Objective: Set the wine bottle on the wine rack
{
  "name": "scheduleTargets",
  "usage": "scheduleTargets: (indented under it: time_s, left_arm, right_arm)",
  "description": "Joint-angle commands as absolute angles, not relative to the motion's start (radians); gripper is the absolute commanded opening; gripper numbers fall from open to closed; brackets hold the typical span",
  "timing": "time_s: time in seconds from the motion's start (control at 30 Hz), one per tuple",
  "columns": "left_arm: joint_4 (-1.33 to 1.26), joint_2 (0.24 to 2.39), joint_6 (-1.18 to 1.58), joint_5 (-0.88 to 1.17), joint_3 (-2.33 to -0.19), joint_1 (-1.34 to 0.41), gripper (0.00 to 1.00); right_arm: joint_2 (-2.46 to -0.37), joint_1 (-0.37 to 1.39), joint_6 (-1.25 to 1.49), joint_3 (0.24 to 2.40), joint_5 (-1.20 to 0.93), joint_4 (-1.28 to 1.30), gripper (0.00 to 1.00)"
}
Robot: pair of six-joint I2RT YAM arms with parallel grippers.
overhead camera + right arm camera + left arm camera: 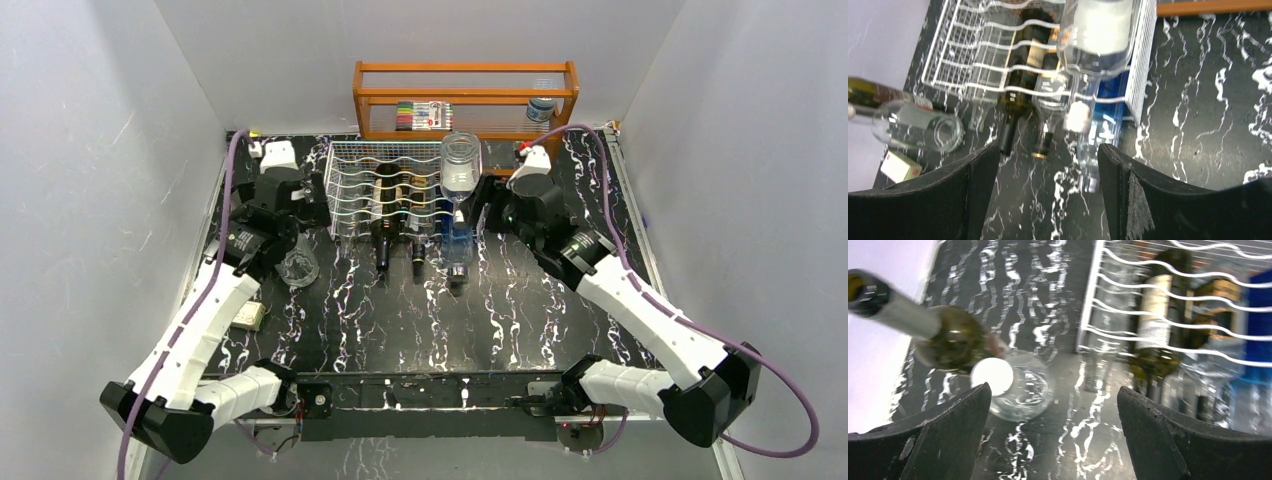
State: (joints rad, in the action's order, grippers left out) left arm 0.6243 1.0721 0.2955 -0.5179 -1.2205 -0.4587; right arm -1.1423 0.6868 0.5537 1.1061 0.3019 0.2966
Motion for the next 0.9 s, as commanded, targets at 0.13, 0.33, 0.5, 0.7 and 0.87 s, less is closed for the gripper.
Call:
scheduleTargets:
  time_s: [0.13,0.33,0.5,0.7,0.87]
  left_arm:
    - [0.661,1.102,0.312,-0.559,-1.231,-0.264,0.85]
    - [0.623,1.146,0.356,-0.489,-1.153,-0.192,0.71]
    - [0.619,1.138,0.379,-0.461,-1.124,-0.186,0.51]
    - [0.611,1.134,0.337,-0.452,-1.100,-0.185,0.34]
    - [0.637,1.105,0.304,-0.395,-1.127,-0.186,0.21]
  right_arm:
    - [-1.035,0.684,0.576,0.994,0.162,0.312,0.80]
    - [-0.988,0.685,0.597,0.967,0.132,0.325,0.78]
    - [-0.943,0.685,0.617,0.944,0.129,0.334,0.77]
    - [-0.925,0.684,0.625,0.940,0.126,0.347,0.76]
    - [-0.903,0.685,0.630,0.937,0.125,0.368,0.76]
